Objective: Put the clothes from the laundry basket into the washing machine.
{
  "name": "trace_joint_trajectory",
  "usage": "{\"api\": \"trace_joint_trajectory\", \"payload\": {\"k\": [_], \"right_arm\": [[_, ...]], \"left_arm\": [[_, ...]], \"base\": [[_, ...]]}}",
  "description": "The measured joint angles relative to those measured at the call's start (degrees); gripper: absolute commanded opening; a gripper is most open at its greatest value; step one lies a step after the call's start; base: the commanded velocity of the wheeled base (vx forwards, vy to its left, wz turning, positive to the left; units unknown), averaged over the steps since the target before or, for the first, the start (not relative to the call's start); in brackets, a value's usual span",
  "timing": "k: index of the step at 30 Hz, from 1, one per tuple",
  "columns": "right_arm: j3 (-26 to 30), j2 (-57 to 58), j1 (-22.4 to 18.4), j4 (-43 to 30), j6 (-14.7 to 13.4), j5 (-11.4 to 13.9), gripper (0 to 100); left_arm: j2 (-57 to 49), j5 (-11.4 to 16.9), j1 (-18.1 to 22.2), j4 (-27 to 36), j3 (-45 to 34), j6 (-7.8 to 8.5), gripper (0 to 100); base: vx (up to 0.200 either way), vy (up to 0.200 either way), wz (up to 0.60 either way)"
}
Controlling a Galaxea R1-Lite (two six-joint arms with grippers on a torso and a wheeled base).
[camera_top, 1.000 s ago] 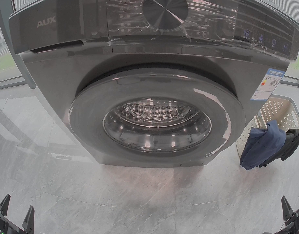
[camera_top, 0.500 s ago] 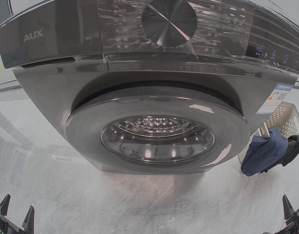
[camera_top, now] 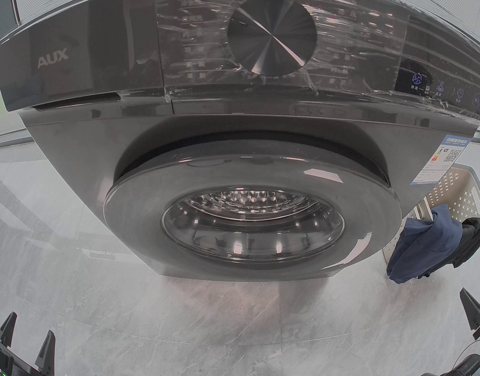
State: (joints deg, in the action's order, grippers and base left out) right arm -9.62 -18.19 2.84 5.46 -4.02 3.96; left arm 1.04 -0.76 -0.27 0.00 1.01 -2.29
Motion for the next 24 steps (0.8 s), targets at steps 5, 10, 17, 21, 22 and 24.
{"api": "trace_joint_trajectory", "payload": {"k": [5,10,17,21,22,24], "right_arm": [[-0.2,-12.0,4.8,6.7,0.1,1.6,100],[-2.3,-22.5,9.9,10.8,0.1,2.0,100],[-8.7,-35.2,13.7,14.7,1.3,2.2,100],[-12.1,-40.6,15.1,15.5,2.7,2.2,100],[-12.9,-41.7,15.6,15.6,2.8,2.2,100],[-14.6,-44.0,17.0,15.8,2.9,2.3,100]], "left_arm": [[0.0,0.0,0.0,0.0,0.0,0.0,100],[0.0,0.0,0.0,0.0,0.0,0.0,100],[0.0,0.1,0.0,0.0,0.0,0.0,100],[0.0,0.1,0.0,0.0,0.0,0.0,100],[0.0,0.1,0.0,0.0,0.0,0.02,100],[0.0,0.1,0.0,0.0,0.0,0.0,100]], "base": [[0.0,0.0,0.0],[0.0,0.0,0.0],[0.0,0.0,0.0],[0.0,0.0,0.0],[0.0,0.0,0.0],[0.0,0.0,0.0]]}}
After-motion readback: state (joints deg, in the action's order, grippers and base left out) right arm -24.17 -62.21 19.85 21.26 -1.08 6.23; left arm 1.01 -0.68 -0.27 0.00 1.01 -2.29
